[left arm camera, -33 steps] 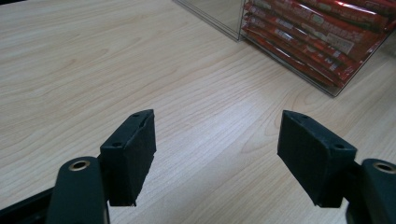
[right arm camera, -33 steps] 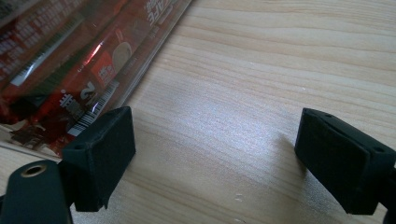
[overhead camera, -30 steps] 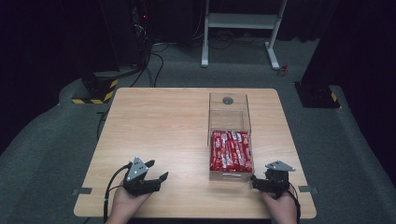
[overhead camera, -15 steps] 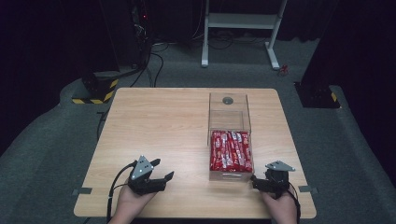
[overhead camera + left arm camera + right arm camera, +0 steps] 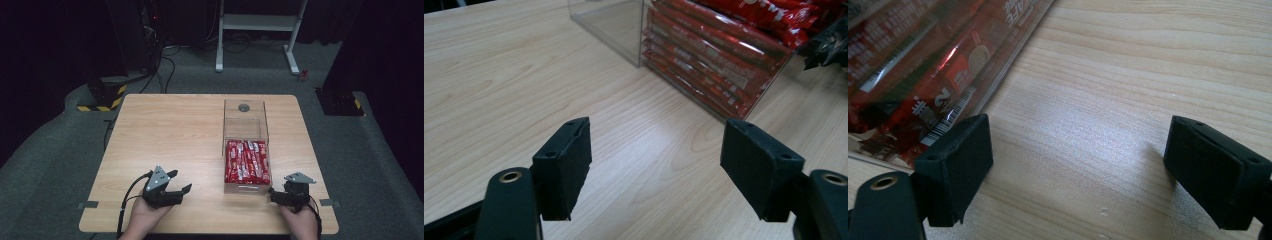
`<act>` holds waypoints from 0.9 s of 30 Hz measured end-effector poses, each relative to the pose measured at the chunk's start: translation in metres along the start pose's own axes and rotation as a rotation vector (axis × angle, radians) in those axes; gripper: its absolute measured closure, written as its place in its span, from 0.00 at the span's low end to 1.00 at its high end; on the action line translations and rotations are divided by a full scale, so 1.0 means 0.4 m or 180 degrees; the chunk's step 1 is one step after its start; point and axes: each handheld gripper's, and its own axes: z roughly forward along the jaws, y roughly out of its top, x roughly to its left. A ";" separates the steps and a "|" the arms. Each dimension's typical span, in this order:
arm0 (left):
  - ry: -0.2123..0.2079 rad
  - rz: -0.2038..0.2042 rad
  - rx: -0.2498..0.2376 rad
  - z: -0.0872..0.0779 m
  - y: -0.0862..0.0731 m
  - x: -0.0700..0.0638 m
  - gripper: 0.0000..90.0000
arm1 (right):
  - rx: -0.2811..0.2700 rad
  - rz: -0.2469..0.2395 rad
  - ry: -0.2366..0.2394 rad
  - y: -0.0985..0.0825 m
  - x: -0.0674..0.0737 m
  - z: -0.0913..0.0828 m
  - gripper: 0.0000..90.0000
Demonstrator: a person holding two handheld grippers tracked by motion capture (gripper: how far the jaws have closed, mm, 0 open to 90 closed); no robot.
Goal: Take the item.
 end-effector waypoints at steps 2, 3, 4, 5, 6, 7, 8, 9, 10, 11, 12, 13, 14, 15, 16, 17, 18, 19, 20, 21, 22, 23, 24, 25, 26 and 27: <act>-0.0017 0.0007 0.0004 0.007 0.006 -0.008 0.32 | 0.0000 0.0001 -0.0001 0.000 0.000 0.000 0.13; -0.0015 0.0019 0.0003 0.010 0.008 -0.010 0.32 | 0.0000 0.0000 0.0000 0.000 0.000 0.000 0.13; -0.0019 0.0016 -0.0004 0.013 0.011 -0.013 0.32 | 0.0001 0.0001 -0.0001 0.000 0.000 0.000 0.13; -0.0022 0.0019 -0.0012 0.017 0.016 -0.016 0.32 | 0.0000 0.0002 -0.0001 0.000 0.000 0.000 0.13; -0.0020 0.0025 -0.0017 0.020 0.019 -0.017 0.32 | 0.0000 0.0002 -0.0001 0.000 0.000 0.000 0.13; -0.0018 0.0007 -0.0025 0.022 0.020 -0.019 0.32 | 0.0000 0.0001 -0.0001 0.000 0.000 0.000 0.13; -0.0018 0.0007 -0.0025 0.022 0.020 -0.019 0.32 | 0.0000 0.0002 -0.0001 0.000 0.000 0.000 0.13; -0.0016 0.0011 -0.0022 0.023 0.023 -0.020 0.32 | 0.0001 0.0002 0.0000 0.000 0.000 0.000 0.13; -0.0010 0.0015 -0.0025 0.024 0.026 -0.020 0.32 | 0.0001 0.0002 0.0000 0.000 0.000 0.000 0.13; 0.0001 0.0017 -0.0045 0.025 0.033 -0.022 0.32 | 0.0000 0.0002 -0.0001 0.000 0.000 0.000 0.13; 0.0000 0.0001 -0.0062 0.026 0.036 -0.023 0.32 | 0.0000 0.0001 -0.0001 0.000 0.000 0.000 0.13; 0.0000 0.0001 -0.0062 0.026 0.036 -0.023 0.32 | 0.0000 0.0001 0.0001 0.000 0.000 0.000 0.13; -0.0008 -0.0010 -0.0078 0.027 0.040 -0.024 0.32 | 0.0000 0.0001 0.0001 0.000 0.000 0.000 0.13; -0.0007 -0.0022 -0.0096 0.028 0.044 -0.026 0.32 | 0.0003 0.0006 0.0004 0.000 0.000 0.000 0.13; -0.0008 -0.0021 -0.0101 0.030 0.047 -0.029 0.32 | 0.0003 0.0005 0.0005 0.000 0.000 0.000 0.13; -0.0003 -0.0011 -0.0106 0.031 0.050 -0.032 0.32 | 0.0003 0.0006 0.0005 0.000 0.000 0.000 0.13; -0.0006 -0.0004 -0.0111 0.032 0.052 -0.035 0.32 | 0.0003 0.0006 0.0005 0.000 0.000 0.000 0.13; -0.0017 0.0006 -0.0121 0.034 0.056 -0.039 0.32 | 0.0002 0.0006 0.0005 0.000 0.000 0.000 0.13; -0.0020 0.0016 -0.0124 0.034 0.058 -0.041 0.32 | 0.0002 0.0004 0.0005 0.000 0.000 0.000 0.13; -0.0026 0.0034 -0.0122 0.035 0.061 -0.044 0.32 | 0.0003 0.0005 0.0004 0.000 0.000 0.000 0.13; -0.0035 0.0032 -0.0138 0.038 0.065 -0.050 0.32 | -0.0001 0.0004 0.0002 0.000 0.000 0.000 0.13; -0.0035 0.0032 -0.0138 0.038 0.065 -0.050 0.32 | -0.0001 0.0004 0.0002 0.000 0.000 0.000 0.13; -0.0048 0.0030 -0.0140 0.040 0.068 -0.052 0.32 | 0.0002 0.0005 0.0004 0.000 0.000 0.000 0.13; -0.0052 0.0028 -0.0137 0.041 0.070 -0.053 0.32 | 0.0002 0.0005 0.0004 0.000 0.000 0.000 0.13; -0.0047 0.0041 -0.0143 0.043 0.072 -0.054 0.32 | -0.0001 -0.0001 0.0002 0.000 0.000 0.000 0.13; -0.0054 0.0032 -0.0143 0.046 0.075 -0.057 0.32 | 0.0000 0.0001 0.0002 0.000 0.000 0.000 0.13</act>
